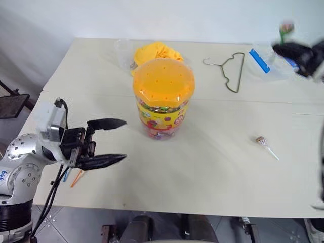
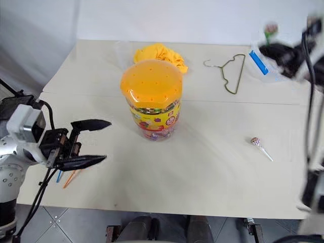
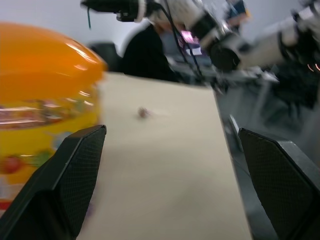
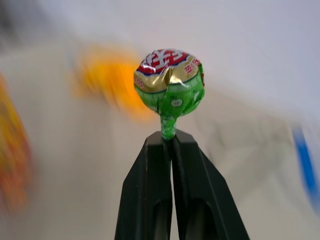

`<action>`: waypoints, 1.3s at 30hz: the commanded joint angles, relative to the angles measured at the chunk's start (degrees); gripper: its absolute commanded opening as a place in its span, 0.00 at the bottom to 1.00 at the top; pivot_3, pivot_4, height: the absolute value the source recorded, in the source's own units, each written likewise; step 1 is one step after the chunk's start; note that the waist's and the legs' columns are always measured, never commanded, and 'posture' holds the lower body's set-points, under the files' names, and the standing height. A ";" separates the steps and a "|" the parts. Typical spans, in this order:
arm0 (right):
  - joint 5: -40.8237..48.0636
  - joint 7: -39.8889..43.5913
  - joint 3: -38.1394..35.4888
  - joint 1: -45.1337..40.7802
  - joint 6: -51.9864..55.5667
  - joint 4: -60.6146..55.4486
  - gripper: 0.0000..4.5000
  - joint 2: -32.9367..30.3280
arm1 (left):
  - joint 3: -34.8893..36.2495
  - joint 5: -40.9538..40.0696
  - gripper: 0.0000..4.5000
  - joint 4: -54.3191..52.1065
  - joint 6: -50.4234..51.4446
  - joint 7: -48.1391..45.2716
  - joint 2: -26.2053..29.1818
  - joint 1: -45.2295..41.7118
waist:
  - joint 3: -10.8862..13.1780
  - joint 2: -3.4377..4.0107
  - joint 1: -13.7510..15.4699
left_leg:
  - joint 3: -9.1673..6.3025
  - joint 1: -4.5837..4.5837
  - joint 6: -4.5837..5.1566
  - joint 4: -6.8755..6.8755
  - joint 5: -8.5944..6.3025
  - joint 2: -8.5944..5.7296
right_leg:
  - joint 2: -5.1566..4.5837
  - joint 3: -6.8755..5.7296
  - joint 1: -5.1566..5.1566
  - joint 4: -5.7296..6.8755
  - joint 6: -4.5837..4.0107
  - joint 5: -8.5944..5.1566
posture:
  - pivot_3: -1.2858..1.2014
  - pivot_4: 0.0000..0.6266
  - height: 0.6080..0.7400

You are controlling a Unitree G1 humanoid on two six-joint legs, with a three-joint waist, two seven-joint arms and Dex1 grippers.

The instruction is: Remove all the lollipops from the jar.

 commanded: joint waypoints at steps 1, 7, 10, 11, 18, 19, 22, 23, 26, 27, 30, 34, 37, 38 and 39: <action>-2.10 2.32 -3.17 12.82 2.78 -6.35 0.01 -5.37 | -1.65 4.01 1.00 2.53 -4.14 -2.88 0.01 0.72 | 0.03 0.06 -0.02 | 0.13 0.03 0.00 0.01 0.00 0.05 | 0.01 0.02 0.00 -0.01 0.04 0.02 | 0.52 0.24 1.00; -8.48 -1.95 -8.13 38.41 -1.60 -12.90 0.01 -3.34 | -4.01 7.24 1.00 6.94 -6.97 -3.97 -1.57 0.37 | 0.05 0.15 0.04 | 0.50 0.20 0.04 0.23 0.08 0.19 | 0.05 0.19 0.07 0.11 0.29 0.16 | 0.52 0.24 1.00; -9.07 -3.76 -8.85 40.50 -3.18 -13.11 0.01 -0.85 | -3.62 6.77 1.00 7.93 -6.63 -4.26 -1.70 0.01 | 0.04 0.17 0.03 | 0.58 0.28 0.05 0.27 0.08 0.19 | 0.03 0.29 0.07 0.11 0.38 0.21 | 0.52 0.24 1.00; -9.12 -4.27 -8.94 40.61 -3.65 -12.87 0.01 -0.06 | -3.15 6.59 1.00 8.60 -6.82 -4.17 -1.93 0.01 | 0.02 0.20 0.08 | 0.57 0.29 0.04 0.27 0.08 0.19 | 0.02 0.29 0.06 0.12 0.38 0.21 | 0.52 0.24 1.00; -8.39 -6.47 -10.61 40.03 -3.81 -12.41 0.16 2.93 | -3.57 10.39 1.00 12.33 -9.44 -4.33 -1.31 0.58 | 0.02 0.20 0.42 | 0.42 0.14 0.02 0.25 0.06 0.15 | 0.01 0.16 0.04 -0.02 0.37 0.21 | 0.52 0.24 1.00; -8.47 -6.57 -11.05 40.37 -3.97 -12.51 0.23 3.12 | -3.58 10.98 1.00 12.74 -9.77 -4.24 -1.34 0.63 | 0.02 0.20 0.56 | 0.40 0.13 0.02 0.26 0.06 0.14 | 0.00 0.14 0.04 -0.04 0.37 0.21 | 0.52 0.24 1.00; -8.00 -5.72 -14.63 42.59 -4.64 -13.48 0.46 3.36 | -3.37 12.14 1.00 14.23 -9.99 -5.13 -0.36 0.70 | 0.02 0.20 1.09 | 0.40 0.13 0.03 0.26 0.06 0.13 | 0.00 0.13 0.04 -0.04 0.37 0.21 | 0.52 0.24 1.00; -6.84 -3.64 -17.76 44.06 -6.02 -14.45 0.54 3.53 | -2.56 12.30 1.00 15.14 -10.00 -5.07 0.23 0.40 | 0.02 0.20 1.31 | 0.41 0.12 0.03 0.26 0.06 0.13 | 0.00 0.13 0.04 -0.04 0.37 0.21 | 0.52 0.24 1.00; -3.87 2.97 -24.49 47.21 -13.92 -16.48 0.77 5.04 | -1.10 13.09 1.00 17.36 -10.54 -4.06 1.21 -0.54 | 0.02 0.20 1.49 | 0.40 0.13 0.03 0.24 0.06 0.15 | 0.04 0.10 0.05 -0.05 0.37 0.21 | 0.52 0.24 1.00; -1.87 5.69 -26.73 47.07 -18.37 -16.97 0.85 6.83 | -0.97 13.76 1.00 18.12 -10.86 -3.60 1.44 -0.73 | 0.02 0.19 1.45 | 0.42 0.13 0.03 0.24 0.05 0.14 | 0.04 0.11 0.06 -0.06 0.38 0.21 | 0.52 0.24 1.00; 11.71 14.02 -33.16 41.80 -23.48 -20.32 1.00 13.37 | 0.04 15.27 1.00 20.06 -11.49 -1.55 2.09 -0.97 | 0.04 0.10 1.25 | 0.38 0.23 0.04 0.24 0.05 0.18 | 0.10 0.11 0.22 -0.19 0.47 0.26 | 0.52 0.24 1.00; 19.02 14.33 -29.93 39.23 -20.25 -28.35 1.00 15.43 | 2.63 14.60 1.00 21.85 -10.48 -1.99 3.83 0.52 | 0.04 0.12 0.87 | 0.38 0.25 0.04 0.21 0.05 0.21 | 0.06 0.15 0.18 -0.14 0.49 0.28 | 0.52 0.24 1.00; 16.75 18.85 -22.42 42.24 -26.87 -36.05 1.00 18.39 | 4.22 16.49 1.00 21.59 -11.45 0.77 3.72 3.05 | 0.02 0.08 0.94 | 0.26 0.22 0.00 0.20 0.03 0.23 | 0.03 0.12 0.19 -0.18 0.44 0.25 | 0.52 0.24 1.00; 14.89 20.81 -19.42 43.65 -30.39 -37.90 1.00 19.82 | 5.09 16.53 1.00 20.81 -11.60 1.60 3.36 4.43 | -0.01 0.04 0.94 | 0.22 0.19 -0.01 0.19 0.02 0.23 | 0.03 0.13 0.20 -0.23 0.44 0.25 | 0.52 0.24 1.00; 13.38 22.20 -17.09 44.94 -33.34 -38.93 1.00 21.11 | 6.00 16.58 1.00 20.00 -11.85 2.76 2.88 5.72 | -0.01 0.03 0.97 | 0.19 0.19 -0.02 0.14 0.02 0.23 | 0.04 0.15 0.20 -0.25 0.43 0.24 | 0.52 0.24 1.00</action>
